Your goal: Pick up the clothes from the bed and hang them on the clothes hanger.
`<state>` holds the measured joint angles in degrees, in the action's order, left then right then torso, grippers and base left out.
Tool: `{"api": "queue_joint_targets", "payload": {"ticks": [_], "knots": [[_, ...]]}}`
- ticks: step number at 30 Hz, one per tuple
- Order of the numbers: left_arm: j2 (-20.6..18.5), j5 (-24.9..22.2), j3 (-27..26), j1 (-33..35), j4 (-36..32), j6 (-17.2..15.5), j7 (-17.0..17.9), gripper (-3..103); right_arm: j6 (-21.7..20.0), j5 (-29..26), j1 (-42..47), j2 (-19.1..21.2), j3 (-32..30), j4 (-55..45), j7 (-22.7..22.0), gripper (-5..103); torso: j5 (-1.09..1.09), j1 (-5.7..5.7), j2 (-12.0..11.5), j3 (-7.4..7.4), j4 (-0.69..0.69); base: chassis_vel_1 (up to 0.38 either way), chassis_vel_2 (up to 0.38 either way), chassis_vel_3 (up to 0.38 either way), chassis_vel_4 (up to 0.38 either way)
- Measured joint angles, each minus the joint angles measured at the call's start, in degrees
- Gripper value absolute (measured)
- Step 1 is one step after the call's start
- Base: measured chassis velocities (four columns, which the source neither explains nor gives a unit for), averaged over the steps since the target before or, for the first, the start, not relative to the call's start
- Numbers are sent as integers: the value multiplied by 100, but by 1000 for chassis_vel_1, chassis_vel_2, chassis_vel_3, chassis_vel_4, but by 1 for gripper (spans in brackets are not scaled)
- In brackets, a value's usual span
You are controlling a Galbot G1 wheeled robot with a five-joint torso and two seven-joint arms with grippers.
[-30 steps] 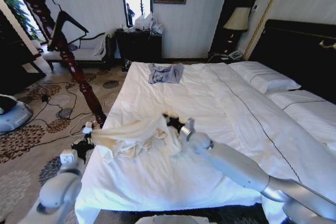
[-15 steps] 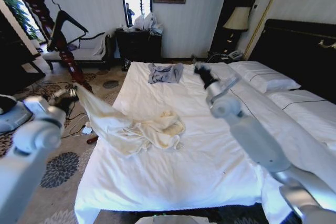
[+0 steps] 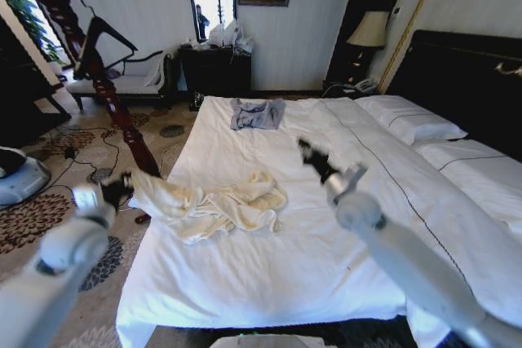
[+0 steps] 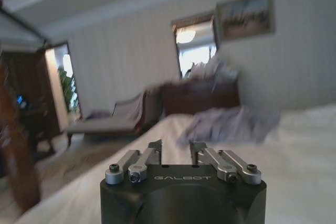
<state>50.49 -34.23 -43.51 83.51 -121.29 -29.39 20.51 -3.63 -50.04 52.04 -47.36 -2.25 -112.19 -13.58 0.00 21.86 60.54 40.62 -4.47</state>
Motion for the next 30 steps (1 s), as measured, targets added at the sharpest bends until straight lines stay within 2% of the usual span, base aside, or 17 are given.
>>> {"api": "queue_joint_targets", "payload": {"ticks": [2,3,4,6,8,9,10,12,13,16,18,20,21,22,24,26,30], "knots": [[79,127,22,83,2,-11,0,0,-7,39,21,-34,87,19,0,28,0,0,0,0,0,0,0,0,0],[232,404,76,292,-5,-36,-22,0,-31,106,27,-103,302,72,-1,39,0,0,0,0,1,0,0,0,0],[322,573,116,452,-42,-51,-66,0,-65,126,2,-149,476,115,-2,39,-1,0,0,0,2,0,0,0,0],[458,836,180,711,-112,-58,-127,0,-126,128,-115,-217,765,190,-49,51,1,0,0,0,2,0,0,0,0],[538,1004,224,858,-144,-58,-168,0,-184,111,-224,-248,953,236,-80,51,-1,-1,0,0,3,0,0,0,0],[650,1239,276,1031,-174,-37,-206,0,-318,47,-438,-288,1261,316,-125,62,0,0,0,0,3,0,0,0,0],[711,1352,300,1092,-183,-16,-223,0,-422,-16,-609,-317,1454,370,-145,62,0,0,0,0,3,0,0,0,0],[751,1415,312,1118,-186,-1,-230,0,-519,-85,-769,-342,1615,413,-161,67,-1,0,0,0,2,0,0,0,0],[822,1474,317,1126,-199,18,-232,0,-787,-292,-1138,-419,1976,490,-234,78,0,1,0,0,2,0,0,0,0],[844,1481,314,1120,-204,18,-232,0,-945,-396,-1308,-465,2127,531,-289,78,0,1,0,1,1,0,0,0,0],[876,1497,285,1099,-237,18,-227,0,-1409,-690,-1801,-683,2507,736,-447,94,-2,2,0,1,0,0,0,0,0],[895,1503,266,1096,-289,17,-225,0,-1607,-796,-2050,-884,2670,946,-569,98,-2,1,0,1,-1,0,0,0,0],[924,1503,235,1101,-383,5,-221,0,-2040,-877,-2405,-1259,2854,1351,-868,99,-1,2,0,1,2,0,0,0,0],[924,1503,235,1101,-383,5,-221,0,-2040,-877,-2405,-1259,2854,1351,-868,99,-1,2,0,1,2,0,0,0,0],[949,1499,203,1118,-496,-14,-216,0,-2647,-924,-2872,-1861,3087,1963,-1186,100,0,3,-1,2,2,0,0,0,0],[965,1494,172,1127,-562,-23,-211,0,-2866,-908,-3213,-2209,3293,2384,-1205,100,-3,3,-1,2,5,0,0,0,0],[975,1485,121,1131,-626,-33,-203,0,-3194,-895,-3467,-2515,3443,2814,-1296,100,-2,3,-1,1,2,0,0,0,0]]}}
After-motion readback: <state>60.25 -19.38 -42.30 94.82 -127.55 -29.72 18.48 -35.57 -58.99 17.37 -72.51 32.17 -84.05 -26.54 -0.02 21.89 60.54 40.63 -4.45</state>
